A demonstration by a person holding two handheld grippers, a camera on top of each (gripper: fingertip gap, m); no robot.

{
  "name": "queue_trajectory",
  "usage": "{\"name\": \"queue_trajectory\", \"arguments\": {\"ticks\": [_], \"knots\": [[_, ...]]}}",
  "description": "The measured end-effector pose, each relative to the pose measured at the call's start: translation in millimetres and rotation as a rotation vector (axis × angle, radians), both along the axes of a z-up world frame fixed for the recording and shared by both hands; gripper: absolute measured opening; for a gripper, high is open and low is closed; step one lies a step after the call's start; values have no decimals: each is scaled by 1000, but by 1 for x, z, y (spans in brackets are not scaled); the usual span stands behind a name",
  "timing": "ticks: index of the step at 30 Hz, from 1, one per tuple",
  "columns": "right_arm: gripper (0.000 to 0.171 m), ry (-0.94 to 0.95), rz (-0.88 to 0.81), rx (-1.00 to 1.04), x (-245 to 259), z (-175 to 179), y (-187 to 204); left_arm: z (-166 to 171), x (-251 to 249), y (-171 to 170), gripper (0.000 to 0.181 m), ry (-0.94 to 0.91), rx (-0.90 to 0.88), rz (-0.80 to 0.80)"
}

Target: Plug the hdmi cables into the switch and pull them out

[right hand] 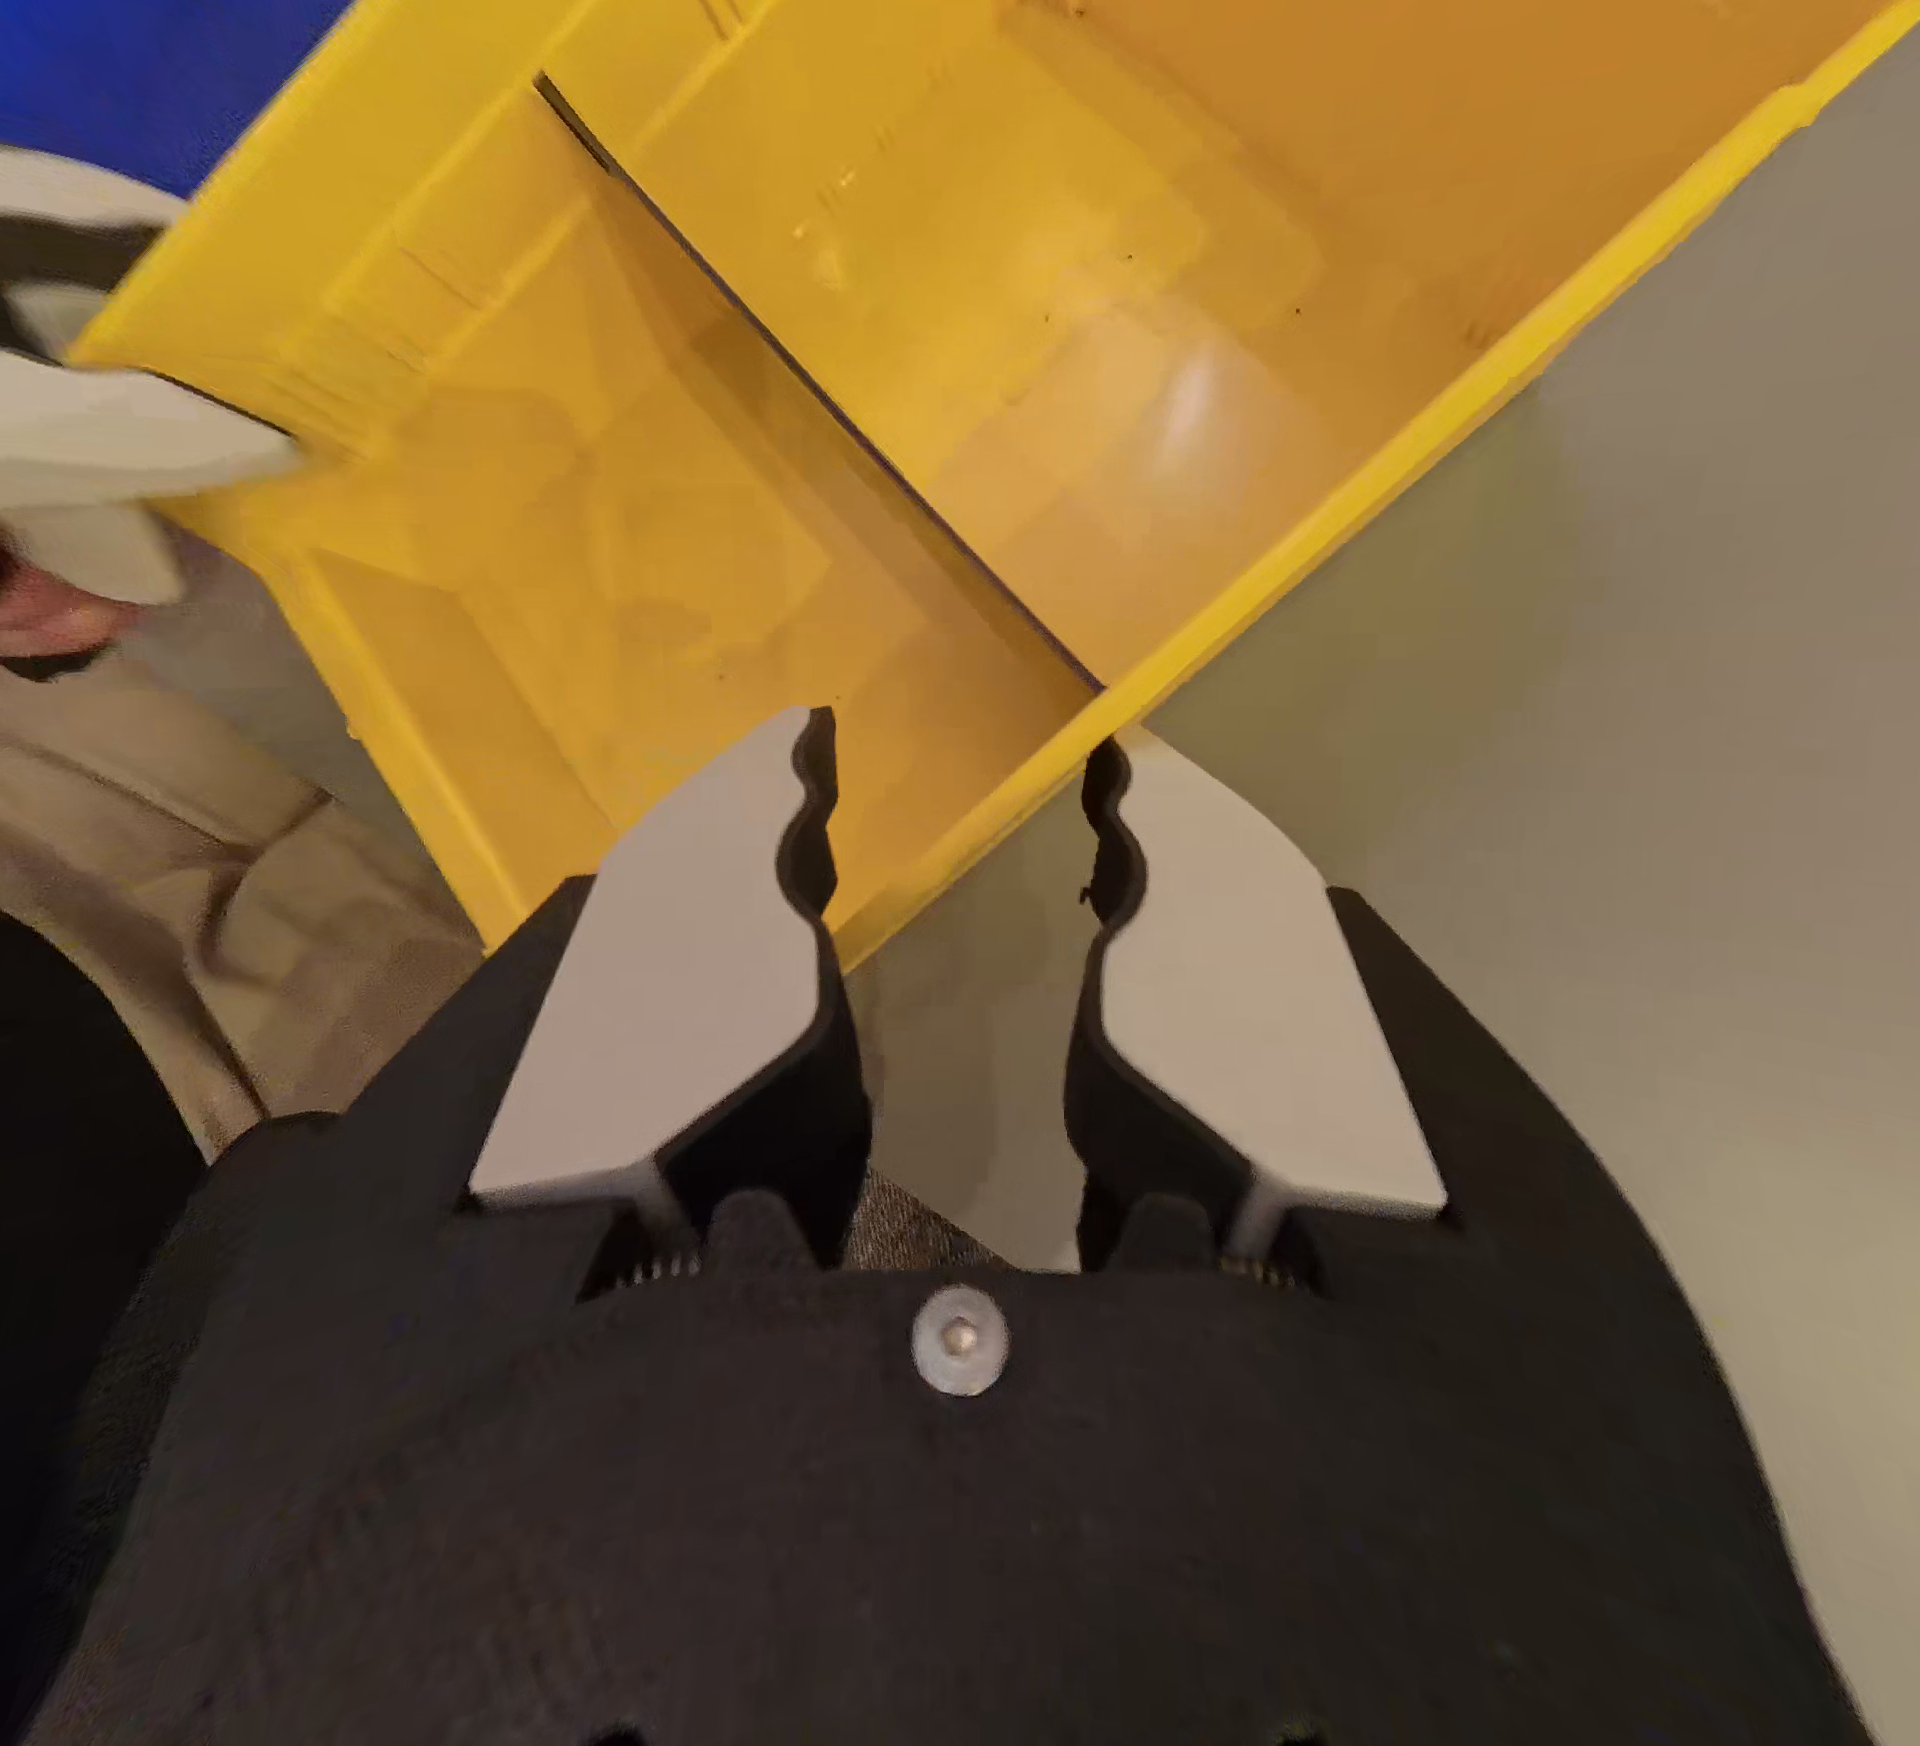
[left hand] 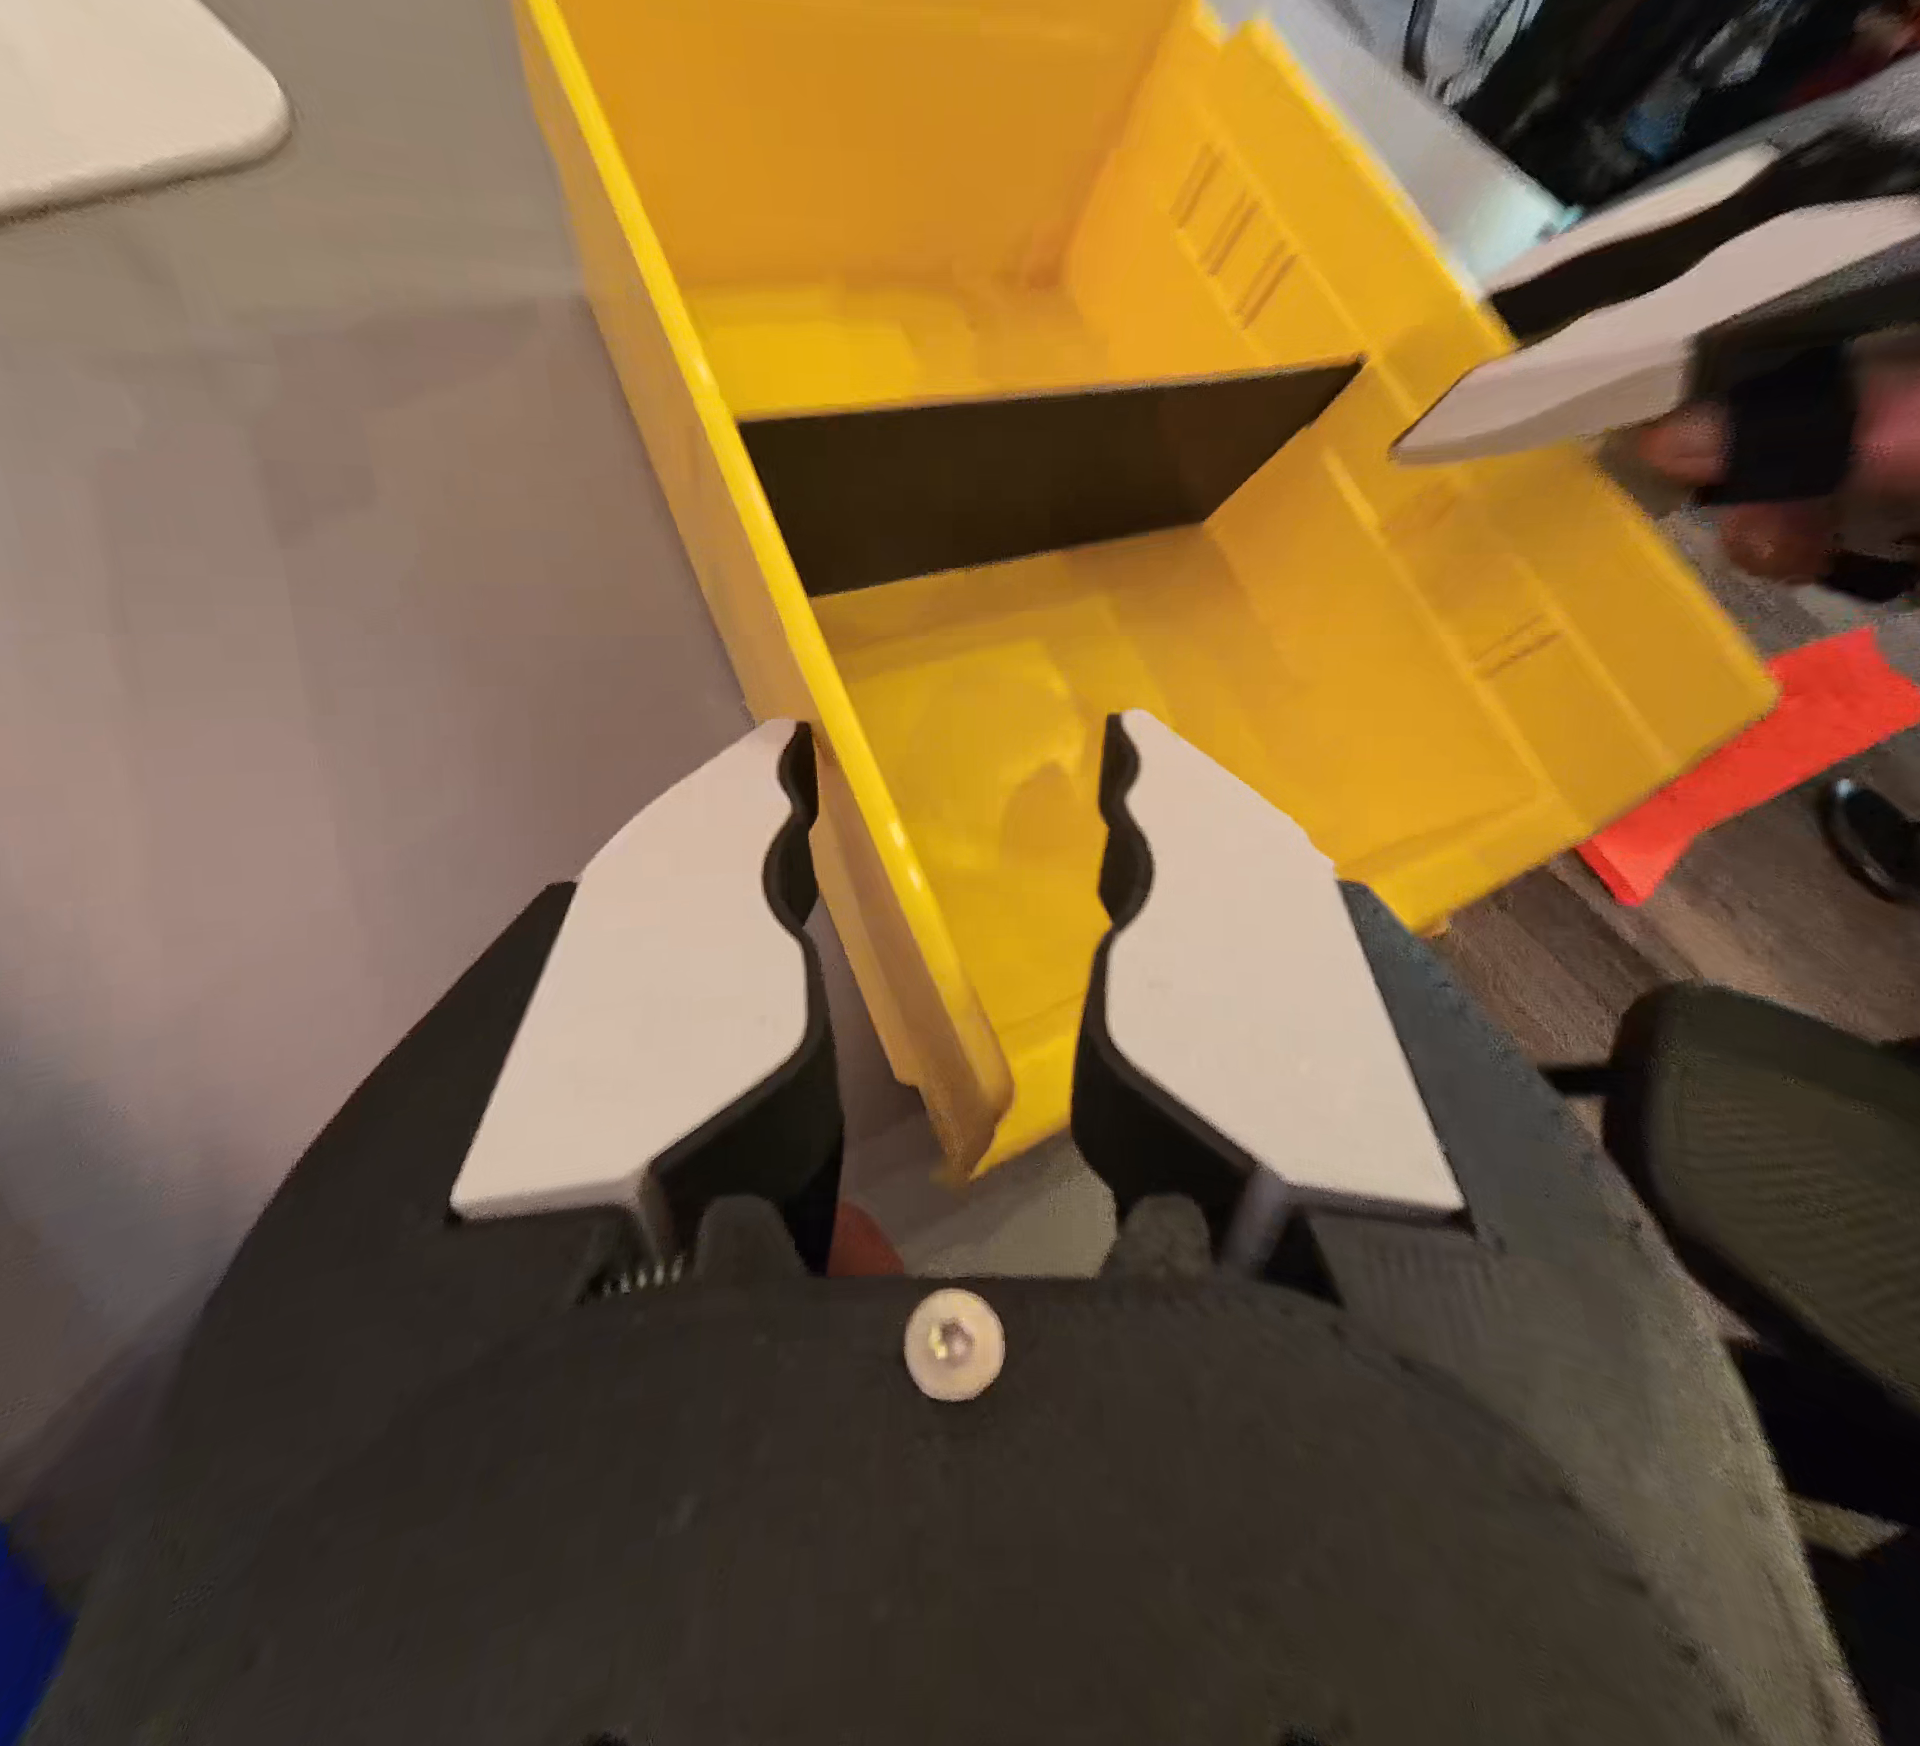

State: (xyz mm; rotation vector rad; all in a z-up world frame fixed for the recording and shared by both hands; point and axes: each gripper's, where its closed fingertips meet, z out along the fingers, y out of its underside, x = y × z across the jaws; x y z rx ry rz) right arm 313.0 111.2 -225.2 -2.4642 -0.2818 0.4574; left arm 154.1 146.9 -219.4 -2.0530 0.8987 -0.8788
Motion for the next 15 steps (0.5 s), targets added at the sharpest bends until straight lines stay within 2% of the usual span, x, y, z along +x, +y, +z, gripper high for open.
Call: {"name": "queue_trajectory", "arguments": {"ticks": [1, 5, 8, 12, 15], "knots": [[45, -22, 10, -17, 1, -1, 0, 13, -4, 0, 52, -20, 43, 12], [36, -143, 44, -68, 8, -4, 2, 63, -51, 7, 56, -1, 221, 63], [26, -181, 56, -83, 14, -6, 4, 79, -131, 42, 56, 137, 351, 227], [22, -211, 74, -110, 18, -6, 6, 67, -269, 86, 62, 445, 431, 487], [20, -255, 86, -132, 24, -6, 9, 38, -333, 94, 68, 513, 284, 572]]}}
